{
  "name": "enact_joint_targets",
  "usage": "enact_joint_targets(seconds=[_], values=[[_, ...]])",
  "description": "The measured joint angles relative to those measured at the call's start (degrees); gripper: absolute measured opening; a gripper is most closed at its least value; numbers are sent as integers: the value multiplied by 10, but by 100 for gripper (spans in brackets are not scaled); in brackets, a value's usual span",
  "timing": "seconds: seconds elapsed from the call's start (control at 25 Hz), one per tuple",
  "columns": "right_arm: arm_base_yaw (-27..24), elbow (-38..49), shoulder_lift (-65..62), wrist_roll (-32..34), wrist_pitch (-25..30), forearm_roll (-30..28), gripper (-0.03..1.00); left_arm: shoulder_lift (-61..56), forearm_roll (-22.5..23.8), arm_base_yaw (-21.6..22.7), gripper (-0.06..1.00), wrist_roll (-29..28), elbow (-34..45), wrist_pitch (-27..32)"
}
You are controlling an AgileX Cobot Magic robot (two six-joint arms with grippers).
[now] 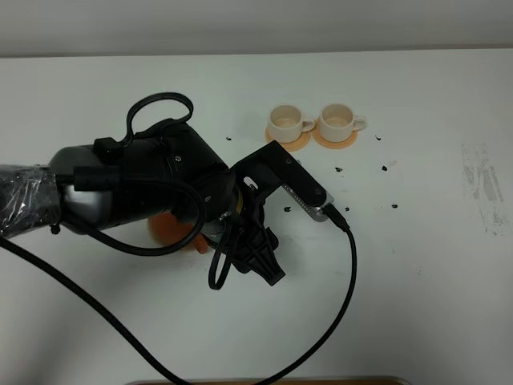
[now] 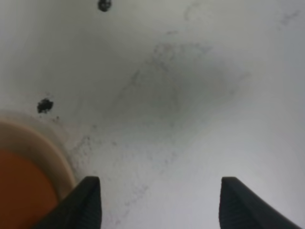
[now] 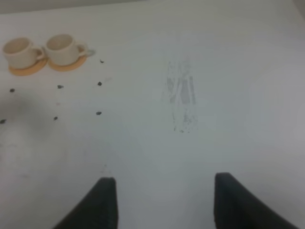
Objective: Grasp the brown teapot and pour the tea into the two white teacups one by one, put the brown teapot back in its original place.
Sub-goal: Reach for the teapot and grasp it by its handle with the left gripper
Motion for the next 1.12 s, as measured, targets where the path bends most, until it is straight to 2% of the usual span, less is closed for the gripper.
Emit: enact_joint_targets(seconds=[0.16,0.32,0.6,1.12], values=[[0,0,0,0,0,0,47,2,27,5,56,-42,23,-49],[0,0,0,0,0,0,47,11,30,7,56,-54,35,-66],[0,0,0,0,0,0,47,11,31,12,56,-60,61,-64],[0,0,0,0,0,0,47,11,42,13,56,-69,64,-46]])
